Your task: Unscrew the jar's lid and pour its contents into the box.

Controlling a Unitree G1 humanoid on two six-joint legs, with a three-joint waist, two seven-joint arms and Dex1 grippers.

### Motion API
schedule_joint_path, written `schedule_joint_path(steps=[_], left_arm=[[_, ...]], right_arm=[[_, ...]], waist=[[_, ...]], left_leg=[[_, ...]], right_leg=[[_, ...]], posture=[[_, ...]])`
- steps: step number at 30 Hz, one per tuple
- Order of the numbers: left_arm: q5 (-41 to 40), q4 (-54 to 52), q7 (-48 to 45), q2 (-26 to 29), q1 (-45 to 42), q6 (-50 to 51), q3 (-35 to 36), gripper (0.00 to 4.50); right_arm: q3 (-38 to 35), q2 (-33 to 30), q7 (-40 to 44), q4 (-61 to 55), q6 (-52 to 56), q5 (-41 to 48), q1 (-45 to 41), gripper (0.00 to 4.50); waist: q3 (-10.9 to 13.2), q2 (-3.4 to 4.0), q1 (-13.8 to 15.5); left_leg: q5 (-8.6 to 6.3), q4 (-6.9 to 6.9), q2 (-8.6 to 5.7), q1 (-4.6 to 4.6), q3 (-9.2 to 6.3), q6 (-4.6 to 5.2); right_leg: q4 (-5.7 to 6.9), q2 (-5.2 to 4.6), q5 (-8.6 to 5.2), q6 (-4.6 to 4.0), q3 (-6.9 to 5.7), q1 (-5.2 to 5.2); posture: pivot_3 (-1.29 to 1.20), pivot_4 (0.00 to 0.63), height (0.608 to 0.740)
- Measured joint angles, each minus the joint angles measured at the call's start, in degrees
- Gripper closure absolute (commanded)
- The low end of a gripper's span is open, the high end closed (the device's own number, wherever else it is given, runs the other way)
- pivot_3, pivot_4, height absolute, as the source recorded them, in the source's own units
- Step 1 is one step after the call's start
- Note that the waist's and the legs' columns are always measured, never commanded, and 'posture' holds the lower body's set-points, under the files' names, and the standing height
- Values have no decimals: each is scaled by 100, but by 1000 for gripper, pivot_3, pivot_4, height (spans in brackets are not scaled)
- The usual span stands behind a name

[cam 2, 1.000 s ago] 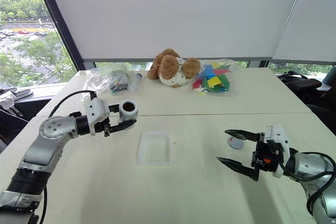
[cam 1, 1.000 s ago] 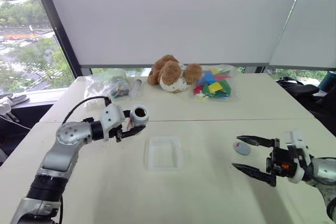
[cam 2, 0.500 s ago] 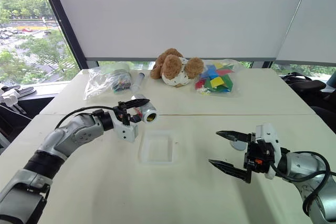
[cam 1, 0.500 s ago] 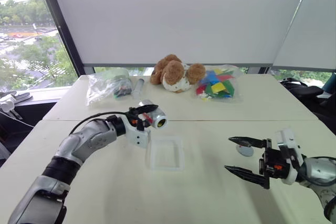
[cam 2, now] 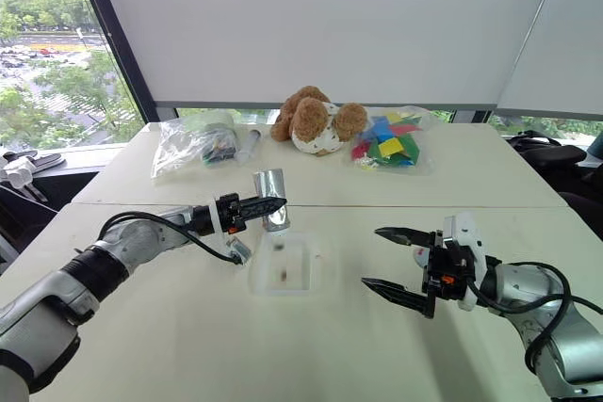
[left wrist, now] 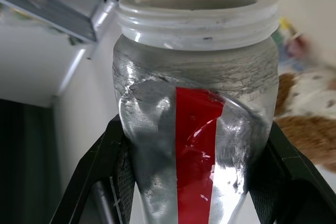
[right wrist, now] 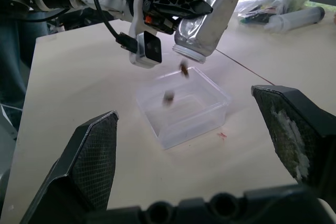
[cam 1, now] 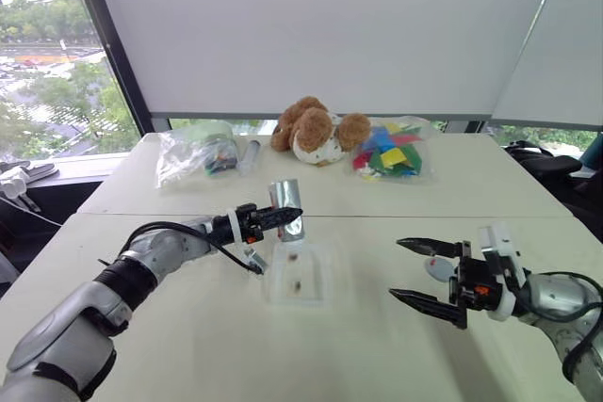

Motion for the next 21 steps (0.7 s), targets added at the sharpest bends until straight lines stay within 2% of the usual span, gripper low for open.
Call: schedule_joint_path(steps=[7,10,13,15,16,17,19,21], left_arm=[[-55,103,277,-89,-84,271,-169,2334],[-452,-286,315,160,31,-46,-143,2334],[-1264,-674,179,532,259,-880,-33,2334],[-2698,-711,-551,728,525,-1780,250,2334],[-3773,-692,-1232,791,742,-2167,483,2334],[-4483,-703,-1702,828,895,-2302,629,2334],[-6819,-1001,-3240,879,1581,-2090,1086,2334],[-8874,-1544,-4652,861,2291,-1266,1507,2334]], right_arm=[[95,57,-145,-12,81,-12,-99,63],[128,77,-161,-12,86,-19,-116,63],[156,93,-143,14,86,-25,-159,63],[213,170,-122,94,86,-26,-300,63],[250,227,-103,150,85,-25,-362,63],[280,265,-91,191,85,-27,-387,63],[391,420,-34,327,-13,-76,-566,63],[490,570,92,449,-236,-123,-732,63]], waist=[[3,-5,-5],[3,-5,-14],[3,-4,-18],[2,-4,-22],[2,-3,-20],[2,-3,-14],[-1,4,-40],[-1,5,-65]], left_leg=[[0,-1,1,-1,-3,0],[0,-1,3,-1,-3,-1],[1,-1,7,0,-4,-2],[2,2,13,1,-4,-5],[3,3,13,2,-2,-5],[3,3,13,2,-3,-5],[3,5,12,3,0,-5],[2,6,12,2,-2,-4]], right_leg=[[2,-1,0,-1,0,-4],[4,-1,1,-1,1,-6],[6,-3,2,-3,3,-8],[7,-8,4,-7,3,-8],[10,-13,5,-8,4,-8],[10,-14,5,-8,4,-8],[11,-20,5,-9,8,-9],[11,-21,6,-11,10,-9]], posture=[[0,150,740],[0,150,740],[0,150,740],[0,150,740],[0,150,740],[0,150,740],[0,150,740],[0,150,740]])
